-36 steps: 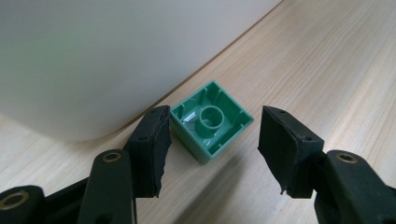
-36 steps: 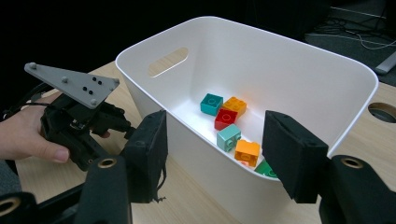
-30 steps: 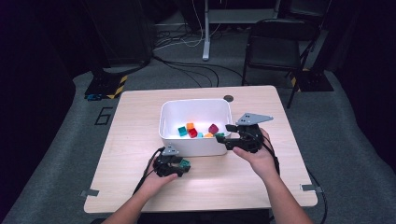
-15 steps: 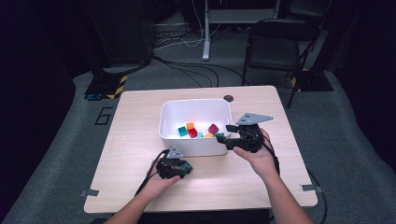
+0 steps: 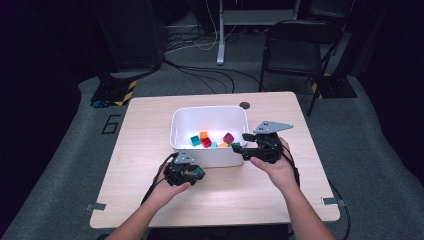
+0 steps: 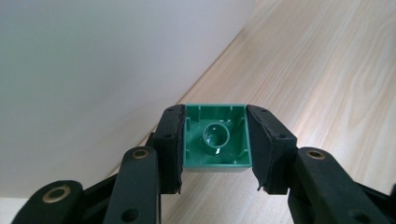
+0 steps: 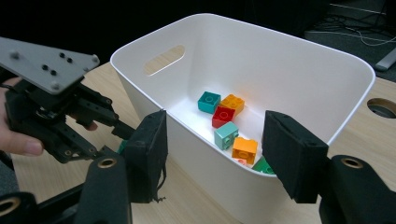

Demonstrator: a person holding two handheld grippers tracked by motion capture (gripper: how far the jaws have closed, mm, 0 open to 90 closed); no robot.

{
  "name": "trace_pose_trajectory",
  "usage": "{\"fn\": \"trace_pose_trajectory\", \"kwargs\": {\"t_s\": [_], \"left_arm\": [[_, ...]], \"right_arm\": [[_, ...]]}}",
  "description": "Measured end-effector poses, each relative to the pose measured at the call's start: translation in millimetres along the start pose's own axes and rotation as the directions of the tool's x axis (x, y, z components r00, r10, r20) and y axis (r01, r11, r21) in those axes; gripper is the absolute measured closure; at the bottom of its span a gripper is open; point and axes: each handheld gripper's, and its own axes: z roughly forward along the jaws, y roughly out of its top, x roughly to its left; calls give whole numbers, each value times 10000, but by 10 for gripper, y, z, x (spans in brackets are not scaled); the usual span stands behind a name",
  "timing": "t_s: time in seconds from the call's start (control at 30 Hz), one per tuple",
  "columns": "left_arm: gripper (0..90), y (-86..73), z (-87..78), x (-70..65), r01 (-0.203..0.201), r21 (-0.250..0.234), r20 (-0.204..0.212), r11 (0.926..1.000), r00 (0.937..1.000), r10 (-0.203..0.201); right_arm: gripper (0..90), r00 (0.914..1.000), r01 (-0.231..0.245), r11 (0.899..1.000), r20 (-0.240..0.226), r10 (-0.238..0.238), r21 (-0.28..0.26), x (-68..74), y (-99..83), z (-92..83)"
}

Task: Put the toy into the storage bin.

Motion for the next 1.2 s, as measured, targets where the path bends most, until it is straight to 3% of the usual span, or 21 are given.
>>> {"fn": "trace_pose_trajectory", "kwargs": {"t_s": [0.57, 0.9, 0.93, 1.03, 1.2], "left_arm": [[585, 448, -425, -1, -106, -251, 88, 9996, 9999, 108], [585, 730, -554, 68, -95, -477, 185, 9988, 9998, 104], [585, 767, -568, 74, -213, -522, 55, 9984, 9998, 216], [585, 842, -601, 78, 37, -651, 364, 9979, 9993, -13], [585, 964, -648, 95, -141, -654, 171, 9978, 9997, 153]], "right_arm": [[402, 10000, -36, 10000, 9, 36, -10, -9, 0, -13], [402, 9999, -133, 9999, 19, 133, -102, -36, 1, -38], [402, 9999, -145, 9998, 20, 145, -103, -35, 2, -40], [402, 9999, -143, 9998, 22, 143, -120, -38, 3, -44], [402, 9998, -179, 9997, 40, 179, -150, -46, 2, -51]]}}
